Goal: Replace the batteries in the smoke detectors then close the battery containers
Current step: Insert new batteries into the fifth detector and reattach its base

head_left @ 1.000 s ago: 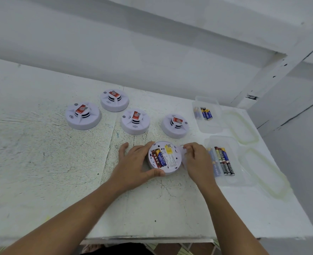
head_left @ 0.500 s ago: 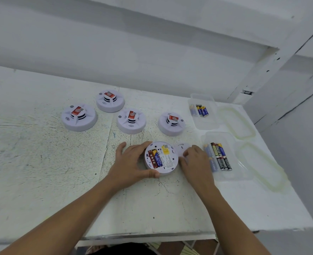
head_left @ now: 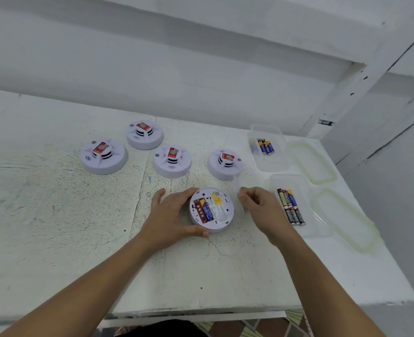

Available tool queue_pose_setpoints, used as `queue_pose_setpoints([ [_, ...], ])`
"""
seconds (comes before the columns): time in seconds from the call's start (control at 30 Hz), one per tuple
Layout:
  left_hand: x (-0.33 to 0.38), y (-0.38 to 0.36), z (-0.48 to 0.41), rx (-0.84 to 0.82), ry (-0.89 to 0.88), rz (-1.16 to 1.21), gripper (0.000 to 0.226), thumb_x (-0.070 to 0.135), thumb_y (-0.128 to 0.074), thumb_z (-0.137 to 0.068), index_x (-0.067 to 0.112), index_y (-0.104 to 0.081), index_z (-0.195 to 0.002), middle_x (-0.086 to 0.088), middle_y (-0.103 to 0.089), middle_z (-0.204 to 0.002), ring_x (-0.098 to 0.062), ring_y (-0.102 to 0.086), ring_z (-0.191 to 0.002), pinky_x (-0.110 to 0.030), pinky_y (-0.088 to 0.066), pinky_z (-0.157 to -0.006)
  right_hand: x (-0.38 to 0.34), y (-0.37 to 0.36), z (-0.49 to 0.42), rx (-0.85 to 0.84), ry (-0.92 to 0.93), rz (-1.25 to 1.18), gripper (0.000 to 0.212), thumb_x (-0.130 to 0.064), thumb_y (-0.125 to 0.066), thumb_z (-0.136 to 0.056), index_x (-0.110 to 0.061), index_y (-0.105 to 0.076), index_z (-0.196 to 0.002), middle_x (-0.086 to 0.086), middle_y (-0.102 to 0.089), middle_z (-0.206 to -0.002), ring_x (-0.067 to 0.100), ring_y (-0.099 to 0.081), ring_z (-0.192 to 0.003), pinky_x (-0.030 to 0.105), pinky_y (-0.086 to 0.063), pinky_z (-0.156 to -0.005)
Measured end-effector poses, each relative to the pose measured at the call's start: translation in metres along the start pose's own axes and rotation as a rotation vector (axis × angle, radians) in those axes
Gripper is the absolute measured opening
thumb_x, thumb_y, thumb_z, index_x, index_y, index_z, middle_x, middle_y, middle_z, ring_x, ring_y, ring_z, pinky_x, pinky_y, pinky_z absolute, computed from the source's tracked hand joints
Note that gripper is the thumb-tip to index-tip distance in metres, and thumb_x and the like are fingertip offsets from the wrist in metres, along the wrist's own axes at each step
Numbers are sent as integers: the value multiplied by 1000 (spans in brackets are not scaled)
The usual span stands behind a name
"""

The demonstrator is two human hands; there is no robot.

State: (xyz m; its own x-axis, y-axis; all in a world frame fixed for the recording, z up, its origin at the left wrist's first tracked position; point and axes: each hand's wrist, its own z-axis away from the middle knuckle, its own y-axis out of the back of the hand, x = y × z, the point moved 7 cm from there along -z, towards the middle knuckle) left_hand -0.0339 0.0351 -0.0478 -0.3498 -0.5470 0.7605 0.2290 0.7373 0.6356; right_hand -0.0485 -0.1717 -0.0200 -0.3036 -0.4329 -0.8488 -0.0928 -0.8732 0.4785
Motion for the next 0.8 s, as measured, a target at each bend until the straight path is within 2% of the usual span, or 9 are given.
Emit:
queue_pose_setpoints([
  [0.07, 0, 0, 0, -3, 2, -11, 107, 85, -58, -46, 36, -38, -138, 32, -42, -119, 22, -28, -110, -29, 6, -113, -10, -3, 1, -63, 65, 23, 11, -26, -55, -94, -17, -60, -94, -15, -59, -115, -4, -56, -95, 13, -42, -73],
  [0.13, 0, 0, 0, -9, 6, -15, 107, 86, -57, -46, 36, -38, -138, 32, -42, -119, 15, -32, -113, -30, 5, -114, -20, -7, 4, -145, 164, 128, 4, -26, -55, -94, -23, -57, -94, -20, -50, -128, 3, -55, -107, 20, -44, -87],
  [0.2, -1, 0, -1, -13, 11, -14, 106, 86, -57, -46, 36, -38, -138, 31, -43, -121, 12, -35, -114, -32, 4, -114, -32, -13, 9, -228, 287, 302, 1, -26, -55, -94, -26, -54, -95, -19, -46, -135, 5, -48, -115, 24, -41, -93],
  [0.3, 0, 0, -1, -10, 13, -13, 107, 86, -57, -46, 35, -39, -138, 30, -44, -120, 11, -36, -114, -32, 4, -114, -46, -24, 17, -332, 455, 496, 8, -19, -55, -94, -17, -54, -101, -13, -44, -141, 2, -42, -120, 13, -35, -92],
  [0.37, 0, 0, -1, -4, 13, -13, 107, 85, -58, -45, 33, -40, -137, 29, -45, -119, 10, -37, -113, -32, 3, -113, -51, -32, 19, -393, 528, 614, 11, -17, -56, -93, -14, -54, -103, -10, -42, -144, 6, -40, -126, 15, -32, -97],
  [0.57, -2, -2, -1, -8, 9, 1, 106, 86, -59, -45, 36, -39, -136, 31, -46, -118, 17, -36, -109, -32, 1, -113, -54, -47, 22, -543, 612, 819, 17, -11, -53, -94, -8, -53, -111, -2, -41, -146, 17, -41, -129, 29, -38, -101],
  [0.7, -2, -2, -1, -5, 12, -2, 108, 85, -60, -44, 36, -39, -137, 28, -46, -120, 16, -36, -110, -32, 2, -114, -51, -50, 17, -588, 599, 871, 15, -10, -54, -93, -9, -54, -107, -4, -37, -150, 25, -44, -129, 42, -41, -99],
  [0.8, -2, -2, -1, -5, 11, 2, 110, 87, -58, -42, 36, -38, -137, 29, -45, -117, 22, -31, -107, -29, 3, -112, -50, -51, 15, -603, 610, 878, 12, -10, -55, -92, -9, -55, -104, -5, -36, -151, 27, -45, -129, 45, -42, -99],
])
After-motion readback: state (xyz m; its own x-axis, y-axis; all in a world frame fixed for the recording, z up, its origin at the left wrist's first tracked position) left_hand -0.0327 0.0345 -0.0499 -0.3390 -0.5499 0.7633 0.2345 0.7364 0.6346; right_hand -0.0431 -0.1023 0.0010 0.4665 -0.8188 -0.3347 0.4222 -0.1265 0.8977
